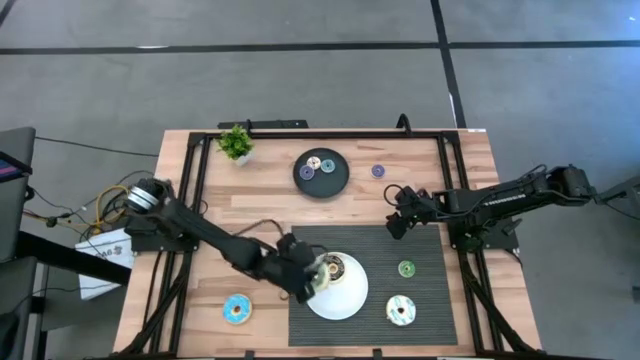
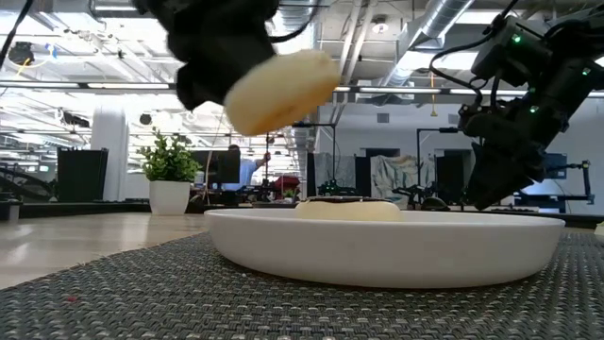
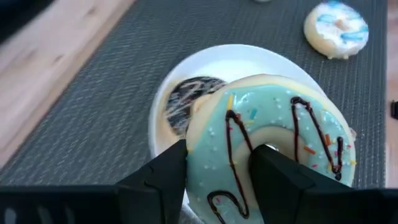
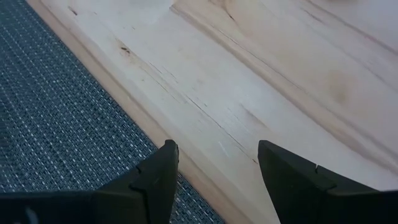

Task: Pick & Place donuts
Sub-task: Put the large blue donut on the white plate

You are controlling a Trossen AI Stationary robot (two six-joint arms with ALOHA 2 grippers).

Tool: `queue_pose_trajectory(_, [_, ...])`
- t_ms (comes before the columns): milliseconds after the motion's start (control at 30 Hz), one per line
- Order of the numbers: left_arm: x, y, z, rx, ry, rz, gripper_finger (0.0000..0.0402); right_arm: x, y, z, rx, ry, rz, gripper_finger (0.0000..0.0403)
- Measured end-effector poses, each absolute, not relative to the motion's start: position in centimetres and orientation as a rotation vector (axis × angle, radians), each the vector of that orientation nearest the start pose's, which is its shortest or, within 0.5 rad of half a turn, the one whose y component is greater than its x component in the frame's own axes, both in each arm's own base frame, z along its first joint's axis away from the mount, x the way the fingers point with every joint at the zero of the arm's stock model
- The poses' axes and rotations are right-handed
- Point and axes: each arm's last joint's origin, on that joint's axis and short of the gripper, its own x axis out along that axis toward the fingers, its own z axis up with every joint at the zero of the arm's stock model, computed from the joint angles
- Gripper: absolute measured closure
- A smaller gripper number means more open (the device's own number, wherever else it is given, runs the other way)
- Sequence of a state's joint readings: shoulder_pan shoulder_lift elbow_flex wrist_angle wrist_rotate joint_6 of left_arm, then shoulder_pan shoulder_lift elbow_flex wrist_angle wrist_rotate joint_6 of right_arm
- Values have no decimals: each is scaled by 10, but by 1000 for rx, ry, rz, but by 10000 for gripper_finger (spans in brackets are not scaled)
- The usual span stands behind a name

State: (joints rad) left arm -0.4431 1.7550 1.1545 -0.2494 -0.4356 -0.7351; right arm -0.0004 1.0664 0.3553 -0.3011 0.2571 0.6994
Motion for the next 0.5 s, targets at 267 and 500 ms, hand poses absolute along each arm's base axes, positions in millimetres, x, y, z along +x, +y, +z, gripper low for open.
queue_pose_trajectory(267, [369,-171,197,-175,898,397,248,168,-5,139,550,883,-553,193])
queue_pose_trajectory(500, [382,-179,174,-183,959,400,248,168,4,139,537,883,-520,193])
